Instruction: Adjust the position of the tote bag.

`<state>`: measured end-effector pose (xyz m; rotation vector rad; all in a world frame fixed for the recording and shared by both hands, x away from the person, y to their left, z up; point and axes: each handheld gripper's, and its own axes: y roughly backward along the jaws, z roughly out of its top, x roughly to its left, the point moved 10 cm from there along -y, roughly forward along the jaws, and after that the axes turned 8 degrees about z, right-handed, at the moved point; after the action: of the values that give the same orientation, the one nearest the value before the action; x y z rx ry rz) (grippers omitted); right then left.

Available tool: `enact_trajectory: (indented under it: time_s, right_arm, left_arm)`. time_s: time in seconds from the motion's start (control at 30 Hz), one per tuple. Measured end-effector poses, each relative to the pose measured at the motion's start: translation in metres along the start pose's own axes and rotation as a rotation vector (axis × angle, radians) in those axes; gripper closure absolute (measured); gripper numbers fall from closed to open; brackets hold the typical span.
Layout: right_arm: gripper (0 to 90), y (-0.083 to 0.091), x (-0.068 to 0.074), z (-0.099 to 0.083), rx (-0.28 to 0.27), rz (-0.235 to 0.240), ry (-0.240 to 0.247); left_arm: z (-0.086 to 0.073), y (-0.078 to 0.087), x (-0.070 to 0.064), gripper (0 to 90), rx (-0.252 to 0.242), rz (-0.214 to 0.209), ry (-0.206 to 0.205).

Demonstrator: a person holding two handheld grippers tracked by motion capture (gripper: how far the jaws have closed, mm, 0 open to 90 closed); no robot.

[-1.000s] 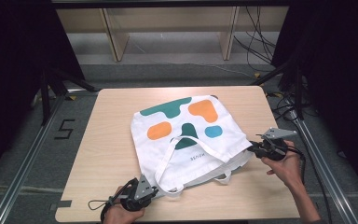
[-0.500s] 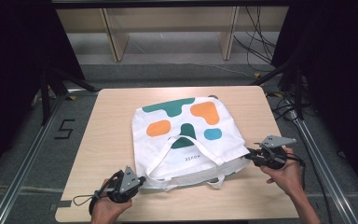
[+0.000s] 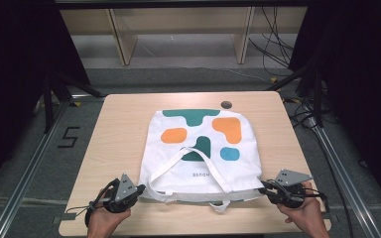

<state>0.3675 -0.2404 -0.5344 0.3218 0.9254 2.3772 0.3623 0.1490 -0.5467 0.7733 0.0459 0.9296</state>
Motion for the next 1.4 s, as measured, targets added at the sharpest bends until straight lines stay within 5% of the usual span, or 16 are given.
enact_trajectory:
  time_s: [0.17,0.3,0.67,0.7,0.73,0.8,0.87,0.93,0.97,1.0,1.03,1.07,1.1,1.2,1.3,1.4]
  right_arm:
    - [68.0,-0.002,-0.002,-0.005,0.01,0.018,-0.075]
    - [49.5,-0.011,-0.003,-0.005,0.052,-0.027,-0.003]
    - [42.8,-0.018,0.011,0.006,0.071,-0.037,0.136]
    - [42.4,-0.019,0.01,0.009,0.067,-0.055,0.164]
    - [41.7,-0.019,0.012,0.009,0.069,-0.062,0.157]
    - [48.2,-0.023,0.017,0.013,0.07,-0.043,0.206]
    - [52.6,-0.023,0.018,0.012,0.083,-0.026,0.192]
    - [75.7,-0.023,0.02,0.017,0.046,0.023,0.171]
    - [75.7,-0.023,0.02,0.017,0.046,0.023,0.171]
    - [83.9,-0.018,0.016,0.025,-0.018,0.058,0.085]
    - [86.2,-0.017,0.012,0.027,-0.041,0.073,0.069]
    - [86.2,-0.017,0.012,0.027,-0.041,0.073,0.069]
    - [87.9,-0.013,0.007,0.031,-0.096,0.111,-0.035]
    - [88.4,-0.012,-0.002,0.032,-0.12,0.122,-0.066]
    - [88.5,-0.011,-0.001,0.035,-0.143,0.16,-0.167]
    - [88.6,-0.009,0.0,0.039,-0.169,0.177,-0.179]
  left_arm:
    - [0.001,-0.004,-0.001,89.4,-0.002,-0.008,0.003]
    - [0.002,-0.006,-0.003,89.5,-0.002,-0.015,0.006]
    - [0.003,-0.007,-0.002,79.8,-0.029,-0.039,0.069]
    - [0.0,-0.005,0.0,79.8,-0.006,-0.039,0.041]
    - [0.002,-0.006,-0.005,78.4,-0.022,-0.058,0.075]
    - [0.001,-0.006,-0.007,75.4,-0.015,-0.067,0.067]
    - [0.002,-0.007,-0.011,72.5,-0.02,-0.074,0.095]
    - [0.002,-0.006,-0.013,68.2,-0.013,-0.082,0.095]
    - [0.003,-0.007,-0.011,68.2,-0.017,-0.074,0.084]
    - [0.002,-0.005,-0.012,64.6,-0.005,-0.083,0.066]
    - [0.003,-0.005,-0.014,62.5,-0.024,-0.09,0.087]
    - [0.003,-0.005,-0.014,58.5,-0.024,-0.09,0.087]
    - [0.005,-0.003,-0.013,53.8,-0.036,-0.085,0.095]
    - [0.004,-0.001,-0.014,42.7,-0.027,-0.088,0.108]
    - [0.006,0.002,-0.025,38.5,-0.034,-0.126,0.125]
    - [0.006,0.004,-0.029,35.2,-0.029,-0.133,0.103]
